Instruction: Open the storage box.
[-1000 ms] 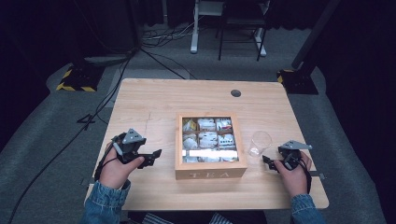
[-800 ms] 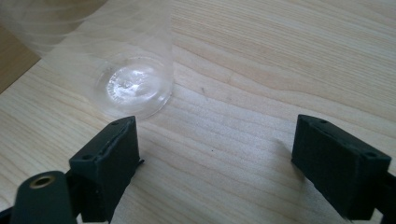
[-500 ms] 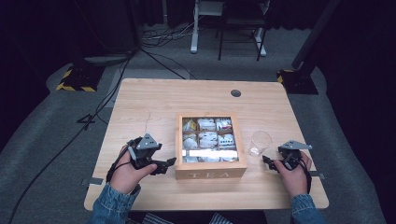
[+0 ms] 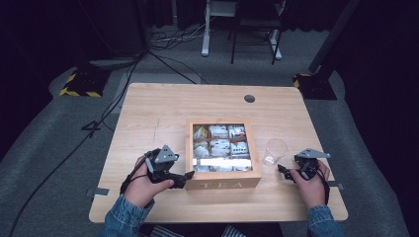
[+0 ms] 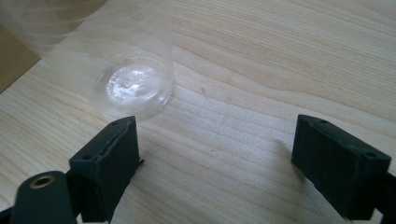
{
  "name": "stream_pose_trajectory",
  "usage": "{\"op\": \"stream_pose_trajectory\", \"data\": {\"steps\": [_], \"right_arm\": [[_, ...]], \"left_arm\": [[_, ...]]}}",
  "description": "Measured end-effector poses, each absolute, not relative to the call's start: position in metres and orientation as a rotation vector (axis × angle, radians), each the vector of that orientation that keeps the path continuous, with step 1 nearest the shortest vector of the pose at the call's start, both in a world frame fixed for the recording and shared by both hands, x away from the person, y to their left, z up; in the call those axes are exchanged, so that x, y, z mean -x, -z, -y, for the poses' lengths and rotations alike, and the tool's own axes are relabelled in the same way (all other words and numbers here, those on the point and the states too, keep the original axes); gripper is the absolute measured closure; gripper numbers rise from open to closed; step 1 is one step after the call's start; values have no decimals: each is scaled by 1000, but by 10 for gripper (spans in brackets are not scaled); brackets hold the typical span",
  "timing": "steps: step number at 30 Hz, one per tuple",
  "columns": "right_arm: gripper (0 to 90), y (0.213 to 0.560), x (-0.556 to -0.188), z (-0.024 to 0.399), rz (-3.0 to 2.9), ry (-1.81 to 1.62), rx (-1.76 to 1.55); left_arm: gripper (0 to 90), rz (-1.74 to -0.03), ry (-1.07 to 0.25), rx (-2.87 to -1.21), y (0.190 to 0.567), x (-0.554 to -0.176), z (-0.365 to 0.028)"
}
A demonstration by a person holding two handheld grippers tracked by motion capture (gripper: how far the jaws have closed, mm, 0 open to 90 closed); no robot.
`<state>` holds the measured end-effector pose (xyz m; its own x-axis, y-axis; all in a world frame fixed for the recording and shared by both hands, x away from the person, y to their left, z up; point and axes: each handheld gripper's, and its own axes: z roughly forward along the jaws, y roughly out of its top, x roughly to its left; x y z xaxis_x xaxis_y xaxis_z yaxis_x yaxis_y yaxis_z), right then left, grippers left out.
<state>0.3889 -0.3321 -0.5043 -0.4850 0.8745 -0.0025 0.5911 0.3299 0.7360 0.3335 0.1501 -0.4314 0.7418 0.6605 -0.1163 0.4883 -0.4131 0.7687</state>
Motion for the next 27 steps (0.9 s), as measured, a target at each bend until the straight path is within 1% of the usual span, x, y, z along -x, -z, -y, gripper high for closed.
{"op": "stream_pose_trajectory", "data": {"steps": [7, 12, 16, 18, 21, 27], "right_arm": [[148, 504, -389, 332, -2200, -964, -1294], [148, 504, -389, 332, -2201, -964, -1294], [148, 504, -389, 332, -2201, -964, -1294], [148, 504, -389, 332, -2201, -964, -1294], [148, 504, -389, 332, -2200, -964, -1294], [148, 504, -389, 332, -2201, -964, -1294]], "left_arm": [[185, -849, -220, -2086, 433, -331, -143], [184, -821, -216, -2123, 435, -329, -137], [151, -818, -234, -2150, 437, -329, -134], [152, -814, -240, -2156, 437, -328, -134], [156, -802, -248, -2226, 440, -327, -132], [163, -786, -288, -2270, 445, -327, -128]]}}
